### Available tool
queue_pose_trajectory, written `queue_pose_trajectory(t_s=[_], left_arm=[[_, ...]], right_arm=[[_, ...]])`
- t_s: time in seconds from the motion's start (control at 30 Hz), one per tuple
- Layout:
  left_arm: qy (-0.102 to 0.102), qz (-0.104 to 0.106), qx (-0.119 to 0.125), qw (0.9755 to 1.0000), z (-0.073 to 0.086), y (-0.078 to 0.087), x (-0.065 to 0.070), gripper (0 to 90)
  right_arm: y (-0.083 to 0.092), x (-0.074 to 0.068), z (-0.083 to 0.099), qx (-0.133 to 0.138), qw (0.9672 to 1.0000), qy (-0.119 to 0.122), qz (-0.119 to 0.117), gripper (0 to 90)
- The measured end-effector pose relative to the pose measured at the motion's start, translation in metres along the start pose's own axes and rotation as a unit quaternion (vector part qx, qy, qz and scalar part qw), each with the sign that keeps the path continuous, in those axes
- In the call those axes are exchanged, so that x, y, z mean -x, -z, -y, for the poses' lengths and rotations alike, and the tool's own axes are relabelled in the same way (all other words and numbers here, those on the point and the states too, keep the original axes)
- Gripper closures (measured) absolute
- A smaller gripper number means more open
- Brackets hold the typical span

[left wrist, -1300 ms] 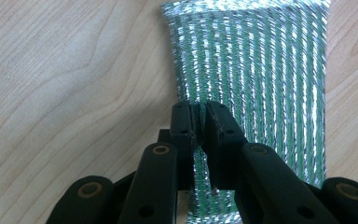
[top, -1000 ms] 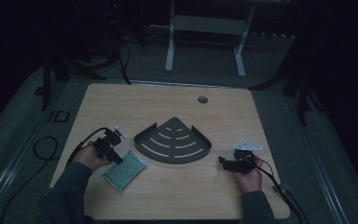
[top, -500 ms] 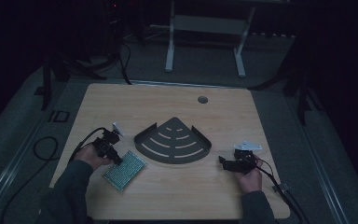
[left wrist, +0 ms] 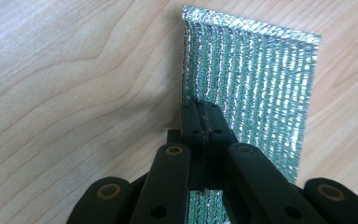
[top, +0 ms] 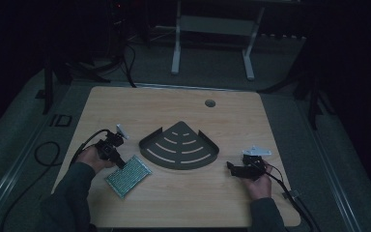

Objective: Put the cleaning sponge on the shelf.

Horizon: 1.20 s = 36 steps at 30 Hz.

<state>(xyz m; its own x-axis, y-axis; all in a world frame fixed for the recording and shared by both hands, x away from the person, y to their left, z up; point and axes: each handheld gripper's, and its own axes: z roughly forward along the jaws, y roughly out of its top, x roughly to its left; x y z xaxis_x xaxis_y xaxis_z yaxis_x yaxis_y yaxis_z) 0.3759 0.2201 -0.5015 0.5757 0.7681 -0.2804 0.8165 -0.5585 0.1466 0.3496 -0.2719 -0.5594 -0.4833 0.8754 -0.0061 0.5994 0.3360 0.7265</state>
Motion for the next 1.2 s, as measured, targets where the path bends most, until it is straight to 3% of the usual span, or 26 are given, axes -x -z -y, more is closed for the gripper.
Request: queue_pose_trajectory(t_s=[0.1, 0.13, 0.4, 1.2], left_arm=[[-0.002, 0.002, -0.001, 1.0, 0.0, 0.002, 0.001, 90.0], [-0.006, 0.0, 0.005, 1.0, 0.0, 0.011, 0.002, 90.0], [-0.009, -0.011, 0.022, 0.9996, -0.001, 0.029, 0.004, 90.0], [-0.023, -0.024, 0.056, 0.9978, -0.011, 0.069, 0.01, 90.0]], right_arm=[[0.0, 0.0, 0.0, 0.0, 1.0, 0.0, 0.0, 17.4], [0.0, 0.0, 0.0, 0.0, 1.0, 0.0, 0.0, 17.4], [0.0, 0.0, 0.0, 0.0, 1.0, 0.0, 0.0, 17.4], [0.0, 0.0, 0.0, 0.0, 1.0, 0.0, 0.0, 17.4]])
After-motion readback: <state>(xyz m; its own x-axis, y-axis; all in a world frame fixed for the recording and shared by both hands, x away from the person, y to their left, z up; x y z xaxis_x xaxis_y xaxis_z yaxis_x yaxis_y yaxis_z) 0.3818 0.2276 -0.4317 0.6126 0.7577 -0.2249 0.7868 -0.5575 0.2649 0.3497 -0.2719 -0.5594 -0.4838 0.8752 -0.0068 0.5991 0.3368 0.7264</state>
